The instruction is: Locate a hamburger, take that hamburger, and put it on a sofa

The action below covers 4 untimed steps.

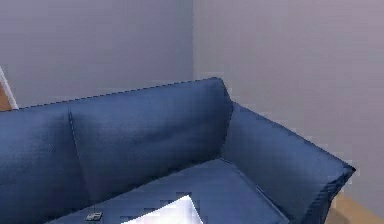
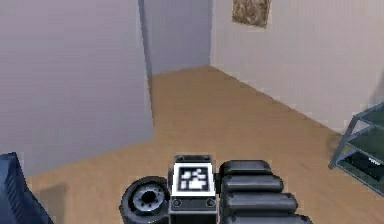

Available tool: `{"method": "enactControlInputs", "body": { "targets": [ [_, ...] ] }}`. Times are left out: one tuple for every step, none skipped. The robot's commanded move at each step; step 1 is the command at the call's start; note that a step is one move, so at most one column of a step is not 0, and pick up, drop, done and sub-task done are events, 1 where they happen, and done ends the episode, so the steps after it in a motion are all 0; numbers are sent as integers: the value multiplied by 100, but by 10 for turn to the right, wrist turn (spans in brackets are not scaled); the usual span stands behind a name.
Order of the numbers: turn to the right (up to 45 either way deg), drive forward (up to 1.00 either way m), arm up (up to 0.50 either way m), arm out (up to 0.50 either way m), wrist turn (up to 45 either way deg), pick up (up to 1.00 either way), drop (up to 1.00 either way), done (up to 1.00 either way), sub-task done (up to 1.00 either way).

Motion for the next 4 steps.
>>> {"method": "enactControlInputs", "body": {
  "targets": [
    [-450, 0, 0, 0, 0, 0, 0, 0, 0],
    [-450, 0, 0, 0, 0, 0, 0, 0, 0],
    [-450, 0, 0, 0, 0, 0, 0, 0, 0],
    [-60, 0, 0, 0, 0, 0, 0, 0, 0]
  ]
}}
